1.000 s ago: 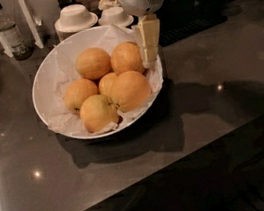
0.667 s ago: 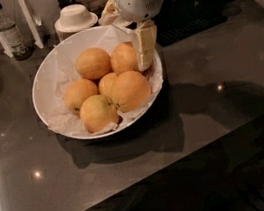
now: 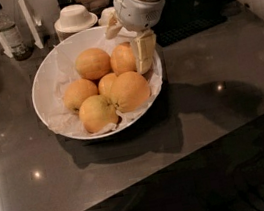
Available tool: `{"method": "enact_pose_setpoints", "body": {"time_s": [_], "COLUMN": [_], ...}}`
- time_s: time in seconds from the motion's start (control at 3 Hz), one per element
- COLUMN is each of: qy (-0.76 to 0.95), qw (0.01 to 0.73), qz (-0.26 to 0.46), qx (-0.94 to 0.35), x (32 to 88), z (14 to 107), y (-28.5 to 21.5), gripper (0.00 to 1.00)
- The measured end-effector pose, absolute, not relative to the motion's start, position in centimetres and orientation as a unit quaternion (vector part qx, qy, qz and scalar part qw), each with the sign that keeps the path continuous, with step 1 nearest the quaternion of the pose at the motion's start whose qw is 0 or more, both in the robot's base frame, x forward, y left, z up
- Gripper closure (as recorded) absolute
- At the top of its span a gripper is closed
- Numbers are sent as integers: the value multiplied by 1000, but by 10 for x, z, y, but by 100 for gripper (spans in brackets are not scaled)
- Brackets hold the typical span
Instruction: Pick orange from white bowl
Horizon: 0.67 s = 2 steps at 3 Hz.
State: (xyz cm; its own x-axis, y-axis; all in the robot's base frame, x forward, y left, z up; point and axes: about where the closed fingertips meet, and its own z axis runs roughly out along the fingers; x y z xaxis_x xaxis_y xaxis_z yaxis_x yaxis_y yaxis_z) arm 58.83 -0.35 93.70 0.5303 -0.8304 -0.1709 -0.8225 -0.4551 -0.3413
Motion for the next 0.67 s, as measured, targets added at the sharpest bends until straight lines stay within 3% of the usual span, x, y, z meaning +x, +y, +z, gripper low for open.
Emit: {"method": "enact_pose_setpoints", "body": {"time_s": [0.67], "qy": [487], "qw": [189], "qz": [-18], "qx": [-853], "x": [585], "z": [927], "y": [-7], "gripper": [20]}}
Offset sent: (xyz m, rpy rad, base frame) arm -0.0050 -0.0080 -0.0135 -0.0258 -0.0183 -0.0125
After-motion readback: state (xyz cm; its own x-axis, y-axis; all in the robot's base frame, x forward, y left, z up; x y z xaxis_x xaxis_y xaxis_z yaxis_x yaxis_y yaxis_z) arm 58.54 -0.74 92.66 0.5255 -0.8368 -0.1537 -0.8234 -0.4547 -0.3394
